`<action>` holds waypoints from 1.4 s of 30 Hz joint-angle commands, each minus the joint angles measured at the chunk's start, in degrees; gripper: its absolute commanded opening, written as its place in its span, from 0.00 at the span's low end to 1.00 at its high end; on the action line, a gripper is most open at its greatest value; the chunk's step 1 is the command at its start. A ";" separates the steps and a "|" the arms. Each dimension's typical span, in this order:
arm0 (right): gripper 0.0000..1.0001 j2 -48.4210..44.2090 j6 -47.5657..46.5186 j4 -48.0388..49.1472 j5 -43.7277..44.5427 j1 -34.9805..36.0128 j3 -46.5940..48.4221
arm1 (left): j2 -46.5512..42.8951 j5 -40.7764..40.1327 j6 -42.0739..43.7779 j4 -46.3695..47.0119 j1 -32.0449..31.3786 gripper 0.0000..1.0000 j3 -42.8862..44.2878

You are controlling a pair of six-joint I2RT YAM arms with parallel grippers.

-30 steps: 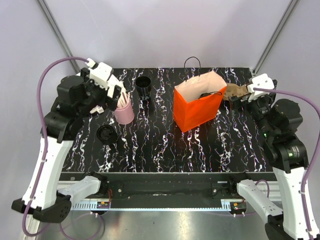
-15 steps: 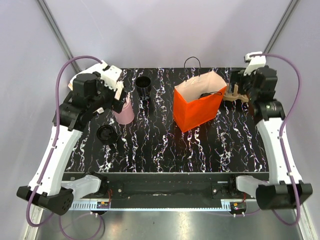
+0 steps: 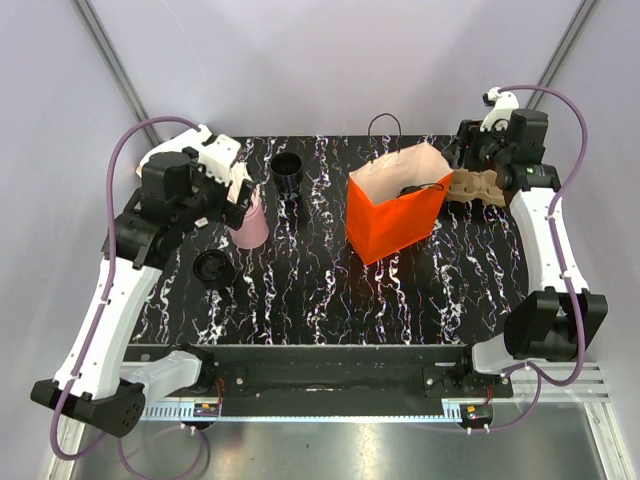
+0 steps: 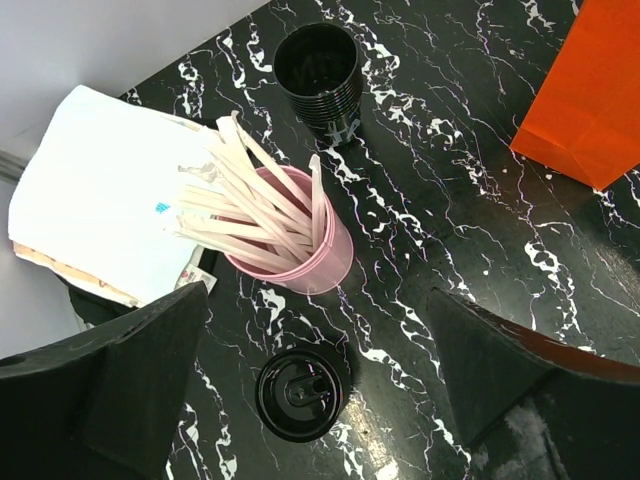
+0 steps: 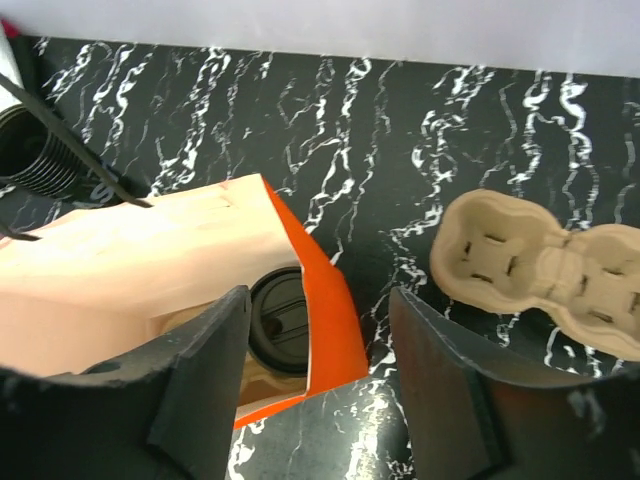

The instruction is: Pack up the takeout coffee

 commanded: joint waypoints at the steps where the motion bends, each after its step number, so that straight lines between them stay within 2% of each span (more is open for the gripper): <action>1: 0.61 0.41 1.89 1.12 -4.19 0.14 2.63 | 0.47 1.04 -0.84 2.29 0.09 0.99 0.49; 9: 0.40 2.25 1.89 0.41 -5.86 0.14 1.49 | 1.08 1.40 -0.92 2.47 0.09 0.99 0.14; 15: 0.32 2.52 1.28 -0.99 -6.03 0.14 0.09 | 1.61 1.66 -0.93 2.55 0.18 0.99 -0.04; 23: 0.13 0.24 0.92 -1.87 -4.19 0.49 -1.84 | 2.32 1.84 -0.93 2.47 0.18 0.99 0.14; 29: 0.07 -1.95 1.89 -4.16 0.29 2.25 -2.46 | 2.58 2.01 -1.01 2.47 0.09 0.99 0.22; 37: 0.04 -3.90 5.05 -8.37 8.19 6.90 -2.03 | 2.84 2.45 -1.36 2.20 0.09 0.99 0.31; 42: 0.04 -4.42 6.90 -10.83 10.23 8.84 -1.67 | 2.32 2.45 -1.37 2.20 0.09 0.99 0.05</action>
